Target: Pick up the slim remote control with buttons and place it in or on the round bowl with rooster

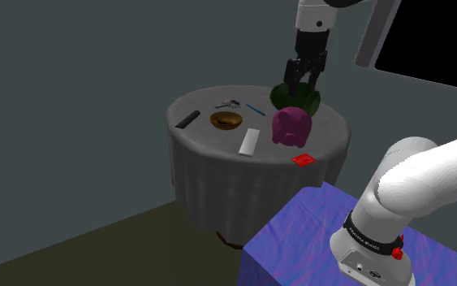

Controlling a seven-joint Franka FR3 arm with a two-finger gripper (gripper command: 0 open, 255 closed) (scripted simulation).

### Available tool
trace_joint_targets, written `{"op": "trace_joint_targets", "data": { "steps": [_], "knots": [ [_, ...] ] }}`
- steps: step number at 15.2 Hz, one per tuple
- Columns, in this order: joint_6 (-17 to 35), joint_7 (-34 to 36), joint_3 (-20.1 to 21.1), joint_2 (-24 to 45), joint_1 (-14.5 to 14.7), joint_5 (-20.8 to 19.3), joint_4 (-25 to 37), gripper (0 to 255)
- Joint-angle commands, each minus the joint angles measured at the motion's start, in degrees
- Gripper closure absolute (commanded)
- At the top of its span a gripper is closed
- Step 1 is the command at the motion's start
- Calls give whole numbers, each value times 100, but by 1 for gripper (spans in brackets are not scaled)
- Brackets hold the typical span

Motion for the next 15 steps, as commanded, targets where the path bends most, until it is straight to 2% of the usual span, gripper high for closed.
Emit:
{"op": "trace_joint_targets", "data": {
  "steps": [1, 8, 15],
  "knots": [
    [0, 0, 0, 0, 0, 0, 0, 0],
    [1348, 1346, 232, 972, -340, 305, -414, 0],
    [2662, 2598, 387, 2264, -657, 494, -433, 0]
  ]
}}
